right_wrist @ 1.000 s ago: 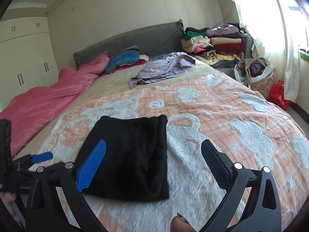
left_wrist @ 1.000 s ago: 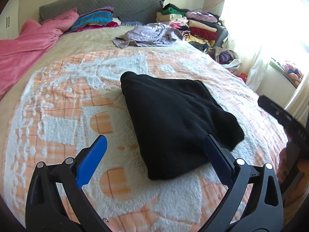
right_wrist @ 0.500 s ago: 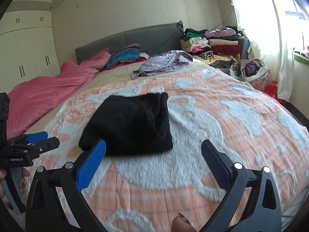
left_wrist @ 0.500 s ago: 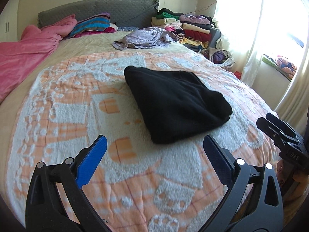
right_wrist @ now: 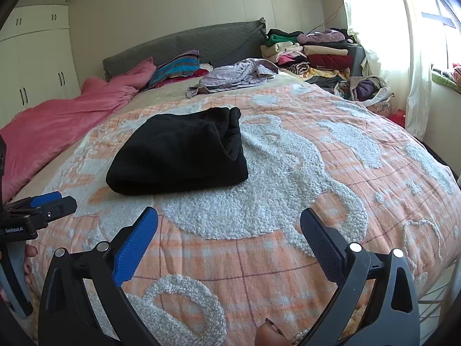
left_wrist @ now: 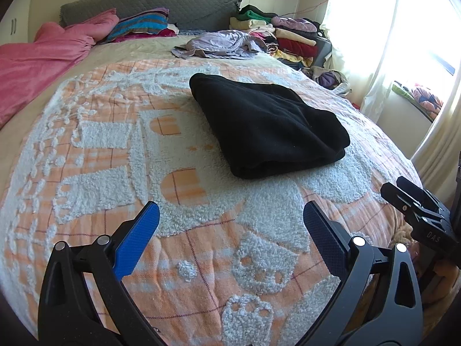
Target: Fold small clothes
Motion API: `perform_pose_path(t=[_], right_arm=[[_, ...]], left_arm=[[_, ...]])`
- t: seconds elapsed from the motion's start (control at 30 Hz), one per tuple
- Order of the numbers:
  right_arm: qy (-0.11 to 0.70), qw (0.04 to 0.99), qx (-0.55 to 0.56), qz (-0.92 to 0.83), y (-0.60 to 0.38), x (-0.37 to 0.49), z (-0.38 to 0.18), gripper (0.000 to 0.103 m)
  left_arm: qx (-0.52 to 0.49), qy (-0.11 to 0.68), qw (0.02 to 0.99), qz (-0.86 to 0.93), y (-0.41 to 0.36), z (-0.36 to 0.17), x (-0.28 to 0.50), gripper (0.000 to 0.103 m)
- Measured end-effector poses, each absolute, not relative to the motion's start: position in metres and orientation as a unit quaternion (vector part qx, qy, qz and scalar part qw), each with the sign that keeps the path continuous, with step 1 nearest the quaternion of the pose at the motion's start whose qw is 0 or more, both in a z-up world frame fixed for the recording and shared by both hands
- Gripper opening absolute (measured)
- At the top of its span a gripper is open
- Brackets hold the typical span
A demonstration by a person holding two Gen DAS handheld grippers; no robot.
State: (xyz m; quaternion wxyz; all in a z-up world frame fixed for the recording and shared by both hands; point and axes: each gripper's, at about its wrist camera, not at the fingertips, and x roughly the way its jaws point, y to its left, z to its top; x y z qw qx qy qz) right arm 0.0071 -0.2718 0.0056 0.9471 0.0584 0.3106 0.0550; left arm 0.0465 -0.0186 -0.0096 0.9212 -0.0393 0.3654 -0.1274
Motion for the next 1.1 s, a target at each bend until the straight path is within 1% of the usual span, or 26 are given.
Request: perform_pose_path(t=[0.27,1.1], right_arm=[[0.327,0.942,0.049,0.052,-0.2681,0.013,-0.0015,0.098],[0.327,0.943,0.039,0.039,-0.2695,0.014,-0.0012,0.098]], left_arm=[[-0.041,0.372,0.919,-0.122,-0.016,-0.0131,0.0473,0.094],[-0.042,0.379,0.919,-0.101,-0.0121,-0.0139,0.0492,0.094]])
